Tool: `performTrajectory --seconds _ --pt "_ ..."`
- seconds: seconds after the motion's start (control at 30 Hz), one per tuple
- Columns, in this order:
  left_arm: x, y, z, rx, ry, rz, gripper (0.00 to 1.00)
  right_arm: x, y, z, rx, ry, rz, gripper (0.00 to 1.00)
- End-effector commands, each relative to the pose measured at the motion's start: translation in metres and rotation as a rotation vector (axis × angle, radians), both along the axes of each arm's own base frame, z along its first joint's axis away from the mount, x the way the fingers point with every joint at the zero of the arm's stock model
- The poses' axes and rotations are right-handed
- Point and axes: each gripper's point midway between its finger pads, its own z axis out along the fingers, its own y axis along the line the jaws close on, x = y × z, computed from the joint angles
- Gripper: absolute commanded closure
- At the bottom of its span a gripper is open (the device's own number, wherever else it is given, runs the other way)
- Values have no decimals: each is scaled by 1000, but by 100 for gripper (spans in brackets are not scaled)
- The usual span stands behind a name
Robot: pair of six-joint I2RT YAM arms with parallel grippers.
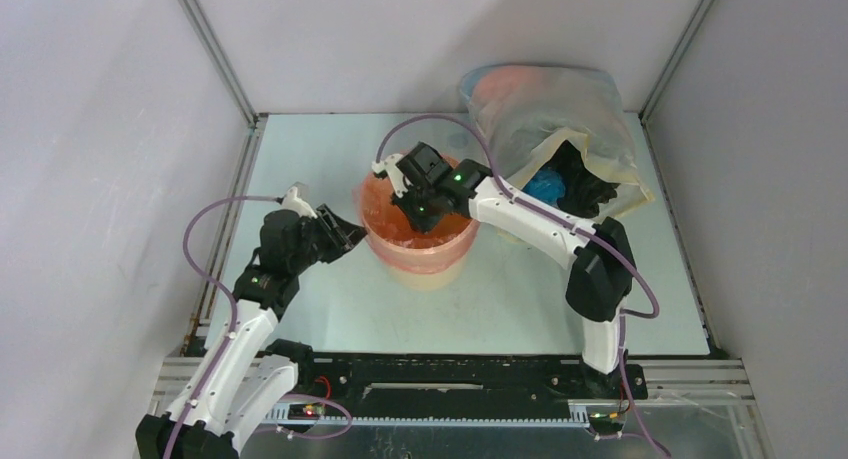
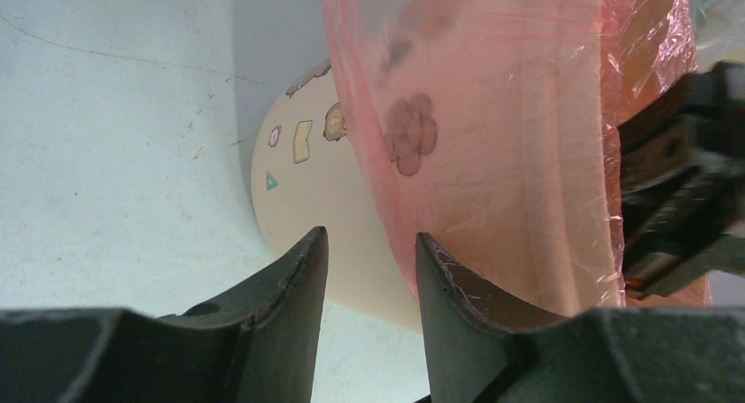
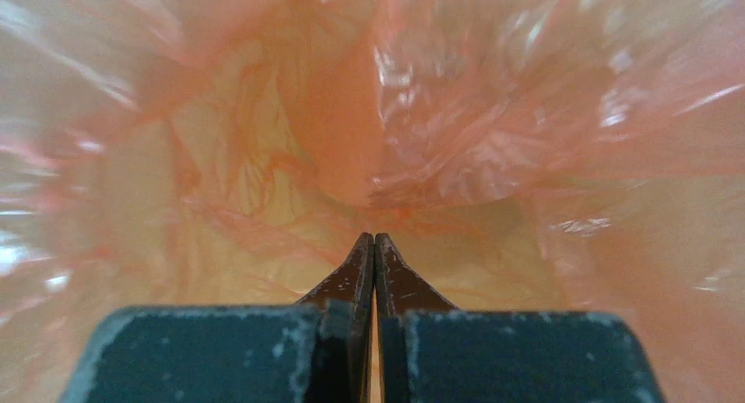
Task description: Put the trash bags into the trash bin
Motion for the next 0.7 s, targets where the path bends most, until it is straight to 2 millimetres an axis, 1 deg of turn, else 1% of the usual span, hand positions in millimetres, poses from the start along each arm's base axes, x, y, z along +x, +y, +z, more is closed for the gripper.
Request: performTrajectory --seconds 0.0,0.3,0.47,0.67 --pt "4 -3 1 -1 -25 -27 54 -4 -2 -19 10 55 -18 100" --pt "9 -2 -24 5 20 -12 57 -3 -5 -57 -19 101 -63 100" --pt "10 -3 -32 8 28 -13 57 -3 -6 -78 -32 120 -91 100" --pt "11 -6 -42 12 43 -34 59 -4 -9 -96 -49 139 -101 100"
